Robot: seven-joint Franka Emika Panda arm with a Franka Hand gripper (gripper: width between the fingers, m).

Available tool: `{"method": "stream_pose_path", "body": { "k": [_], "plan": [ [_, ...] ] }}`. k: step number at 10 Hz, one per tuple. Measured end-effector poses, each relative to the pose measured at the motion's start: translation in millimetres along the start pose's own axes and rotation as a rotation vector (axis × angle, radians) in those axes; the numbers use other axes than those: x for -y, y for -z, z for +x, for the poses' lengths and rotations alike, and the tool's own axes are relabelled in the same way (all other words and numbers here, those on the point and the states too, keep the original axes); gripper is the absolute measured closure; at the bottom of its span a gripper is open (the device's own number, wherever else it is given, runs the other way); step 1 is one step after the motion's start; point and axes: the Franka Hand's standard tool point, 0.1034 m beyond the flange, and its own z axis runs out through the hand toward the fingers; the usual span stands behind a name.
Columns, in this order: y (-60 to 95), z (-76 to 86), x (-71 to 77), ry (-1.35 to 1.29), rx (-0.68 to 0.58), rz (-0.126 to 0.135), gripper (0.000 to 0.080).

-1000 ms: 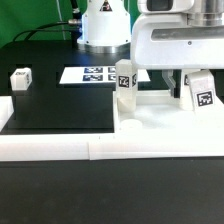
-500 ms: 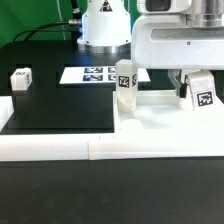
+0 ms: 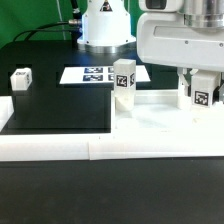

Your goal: Assemble square table

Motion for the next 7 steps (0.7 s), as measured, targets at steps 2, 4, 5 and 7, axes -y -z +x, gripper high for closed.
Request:
{"method": "stream_pose_path", "body": {
  "k": [2, 4, 5, 7],
  "plan": [
    [-0.9, -1.3, 0.8, -0.134, 0.006, 0.004, 0.0534],
    [-1.6, -0.3, 3.5, -0.385, 0.013, 0.03, 0.0531],
    [-1.6, 0.0, 3.0, -0.561, 0.025, 0.032, 0.0531],
    [-2.3, -3.0, 5.6, -0.813, 0.035, 0.038, 0.0531]
  ]
}}
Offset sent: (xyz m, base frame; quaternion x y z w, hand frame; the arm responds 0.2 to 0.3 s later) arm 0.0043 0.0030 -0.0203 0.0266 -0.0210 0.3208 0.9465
